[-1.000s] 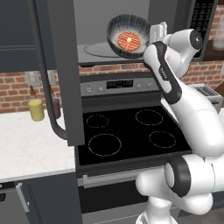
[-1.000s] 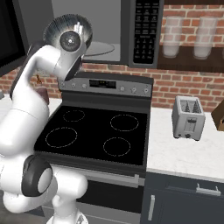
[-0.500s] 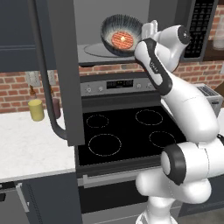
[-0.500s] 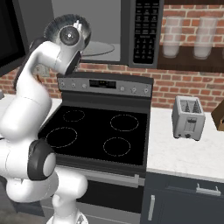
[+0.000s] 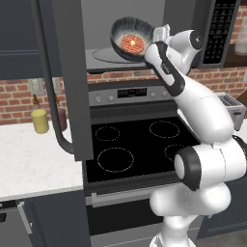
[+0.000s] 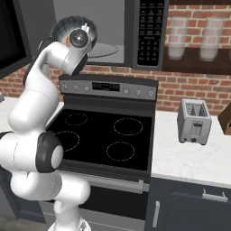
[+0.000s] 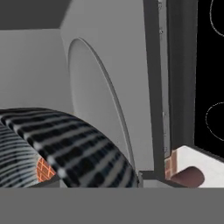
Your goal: Open the microwave, place the bowl with waffle inside the microwave, then close the microwave door and turn it on.
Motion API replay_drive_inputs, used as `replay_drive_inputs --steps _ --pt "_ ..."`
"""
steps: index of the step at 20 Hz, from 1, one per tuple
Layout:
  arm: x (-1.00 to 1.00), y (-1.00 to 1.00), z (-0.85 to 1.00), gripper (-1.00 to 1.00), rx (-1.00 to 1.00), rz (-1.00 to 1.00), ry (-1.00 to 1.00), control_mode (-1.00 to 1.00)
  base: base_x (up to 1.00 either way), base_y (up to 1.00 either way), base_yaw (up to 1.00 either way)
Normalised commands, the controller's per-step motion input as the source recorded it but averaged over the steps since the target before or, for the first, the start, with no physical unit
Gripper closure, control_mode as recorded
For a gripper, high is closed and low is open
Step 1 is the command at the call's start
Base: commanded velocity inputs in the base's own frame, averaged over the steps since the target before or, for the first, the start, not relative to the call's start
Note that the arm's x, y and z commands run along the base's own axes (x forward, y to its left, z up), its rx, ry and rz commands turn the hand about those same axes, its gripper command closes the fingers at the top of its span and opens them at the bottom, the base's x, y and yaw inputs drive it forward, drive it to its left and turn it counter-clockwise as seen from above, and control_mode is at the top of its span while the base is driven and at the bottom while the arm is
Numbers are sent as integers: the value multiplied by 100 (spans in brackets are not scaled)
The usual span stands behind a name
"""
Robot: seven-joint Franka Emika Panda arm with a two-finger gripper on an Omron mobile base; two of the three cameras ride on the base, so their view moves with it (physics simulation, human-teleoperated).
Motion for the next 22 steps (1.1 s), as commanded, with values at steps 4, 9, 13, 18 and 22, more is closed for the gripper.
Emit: replay_drive_inputs --steps 4,9,13,18,22 --pt "34 0 -15 100 0 0 3 -100 0 0 0" --pt "28 3 -12 100 0 0 6 -100 0 0 0" --pt "34 4 -3 100 0 0 7 -100 0 0 0" --pt "28 0 1 100 0 0 8 -100 0 0 0" --pt "11 1 0 -100 0 0 5 -100 0 0 0"
